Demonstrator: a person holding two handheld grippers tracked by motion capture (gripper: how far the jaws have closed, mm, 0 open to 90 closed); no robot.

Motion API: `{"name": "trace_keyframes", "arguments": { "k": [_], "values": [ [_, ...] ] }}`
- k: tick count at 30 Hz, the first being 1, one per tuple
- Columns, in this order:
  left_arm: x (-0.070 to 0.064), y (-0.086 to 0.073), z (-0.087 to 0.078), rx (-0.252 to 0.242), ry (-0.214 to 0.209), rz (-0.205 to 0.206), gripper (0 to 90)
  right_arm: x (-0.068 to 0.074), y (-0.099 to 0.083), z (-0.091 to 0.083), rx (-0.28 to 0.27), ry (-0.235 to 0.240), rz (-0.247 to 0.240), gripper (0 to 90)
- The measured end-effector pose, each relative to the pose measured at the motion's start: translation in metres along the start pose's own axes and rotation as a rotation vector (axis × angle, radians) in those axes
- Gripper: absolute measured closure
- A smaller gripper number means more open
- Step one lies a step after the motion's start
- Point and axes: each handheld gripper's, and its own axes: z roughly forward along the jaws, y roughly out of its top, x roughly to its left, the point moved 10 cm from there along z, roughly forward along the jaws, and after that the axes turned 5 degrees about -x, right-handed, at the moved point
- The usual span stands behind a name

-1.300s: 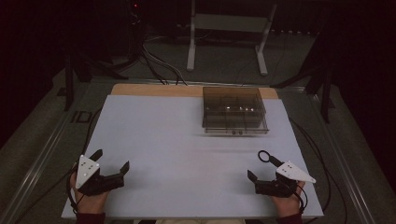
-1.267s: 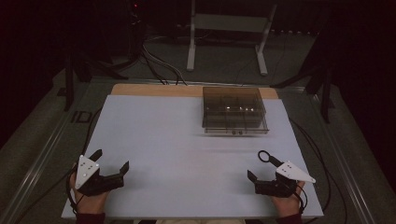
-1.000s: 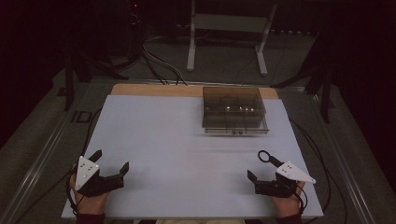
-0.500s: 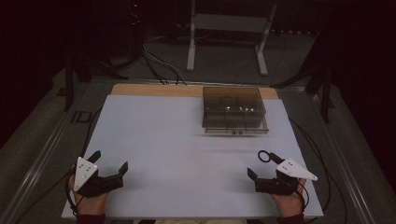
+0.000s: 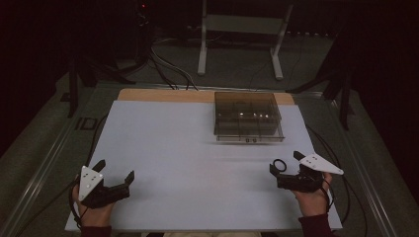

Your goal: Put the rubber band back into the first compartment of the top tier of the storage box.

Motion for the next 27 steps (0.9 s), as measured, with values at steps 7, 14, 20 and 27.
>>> {"name": "trace_keyframes", "arguments": {
  "k": [7, 14, 20, 27],
  "values": [
    [0.001, -0.001, 0.001, 0.003, 0.008, -0.001, 0.4, -0.012, 0.0, 0.006, 0.052, -0.019, 0.027, 0.0],
    [0.002, -0.002, 0.001, 0.002, 0.012, -0.003, 0.4, -0.024, -0.004, 0.014, 0.111, -0.044, 0.034, 0.0],
    [0.002, -0.002, 0.001, 0.003, 0.014, -0.002, 0.5, -0.035, -0.012, 0.02, 0.167, -0.062, 0.043, 0.0],
    [0.002, -0.003, 0.001, 0.006, 0.016, 0.001, 0.5, -0.045, -0.022, 0.026, 0.225, -0.075, 0.043, 0.0]
  ]
}}
